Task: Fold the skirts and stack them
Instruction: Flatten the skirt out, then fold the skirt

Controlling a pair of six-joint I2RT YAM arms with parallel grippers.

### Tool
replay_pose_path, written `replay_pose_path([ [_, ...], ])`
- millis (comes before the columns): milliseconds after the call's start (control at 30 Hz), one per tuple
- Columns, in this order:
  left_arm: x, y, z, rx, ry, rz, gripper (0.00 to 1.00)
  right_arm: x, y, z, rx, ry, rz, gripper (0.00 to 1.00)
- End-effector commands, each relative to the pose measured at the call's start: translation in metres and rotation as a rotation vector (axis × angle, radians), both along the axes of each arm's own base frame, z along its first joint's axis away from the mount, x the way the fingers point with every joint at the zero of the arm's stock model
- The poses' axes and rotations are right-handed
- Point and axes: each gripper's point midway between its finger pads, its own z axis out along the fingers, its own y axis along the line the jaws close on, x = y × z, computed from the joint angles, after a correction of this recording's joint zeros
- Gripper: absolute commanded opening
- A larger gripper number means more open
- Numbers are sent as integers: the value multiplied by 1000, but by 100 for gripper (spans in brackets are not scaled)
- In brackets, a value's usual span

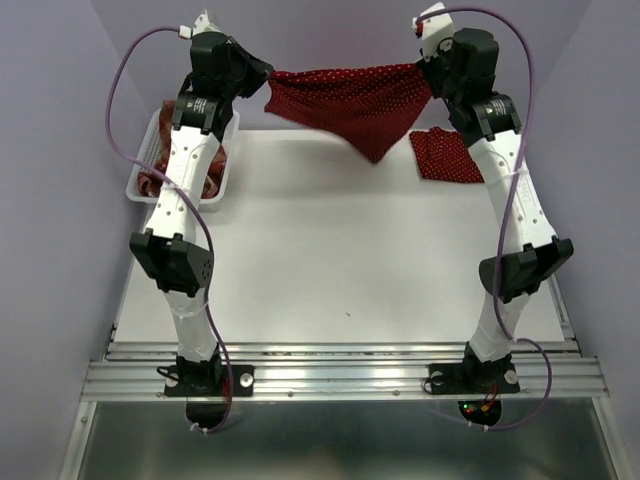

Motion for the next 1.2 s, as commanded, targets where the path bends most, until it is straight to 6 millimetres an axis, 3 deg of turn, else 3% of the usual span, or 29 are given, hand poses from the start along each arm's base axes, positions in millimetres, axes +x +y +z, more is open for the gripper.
replay_pose_path([
  [0,-47,8,96,-37,-304,-77,0,-50,-12,91,46,-227,28,1],
  [33,-38,6,55,-20,-224,-78,0,-44,-9,56,26,-146,37,1],
  [67,-39,7,47,-14,-222,-78,0,-46,-8,40,16,-109,43,1],
  [100,-38,5,31,-8,-196,-90,0,-59,-10,37,17,-101,55,1],
  [133,-33,2,-13,12,-114,-103,0,-63,-10,22,16,-71,59,1],
  [167,-33,0,-25,12,-104,-113,0,-62,-7,-27,-8,25,73,1],
  [200,-35,-5,-42,8,-80,-147,0,-68,-3,-46,-8,62,108,1],
  [233,-37,-8,-78,7,-35,-165,0,-83,-4,-51,-3,65,126,1],
  [267,-40,-10,-97,-1,-4,-177,0,-90,-2,-70,-1,96,141,1],
  [300,-43,-11,-112,-7,13,-191,0,-100,0,-121,-6,202,166,1],
  [333,-54,-15,-156,-13,96,-211,0,-112,1,-129,36,220,170,1],
  [367,-58,-15,-161,-34,85,-213,0,-121,2,-148,51,270,176,1],
  [400,-70,-15,-193,-32,145,-218,0,-135,5,-179,92,354,181,1],
  [467,-82,-15,-209,-23,164,-219,0,-155,3,-202,143,434,154,1],
  [500,-90,-19,-218,-17,181,-230,0,-168,8,-225,173,503,173,1],
  [533,-103,-19,-242,-11,234,-235,0,-177,15,-234,219,532,168,1],
  [567,-113,-21,-243,-8,236,-243,0,-193,30,-238,220,564,197,1],
  [600,-126,-23,-261,4,276,-243,0,-200,37,-242,245,584,188,1],
  [667,-141,-24,-263,7,285,-250,0,-208,49,-235,267,581,210,1],
  [833,-183,-3,-301,44,418,-177,0,-248,55,-236,386,688,193,1],
  [1000,-220,19,-304,68,511,-89,0,-293,66,-249,501,799,269,1],
  [1167,-242,53,-293,121,535,65,0,-312,81,-212,552,734,413,1],
])
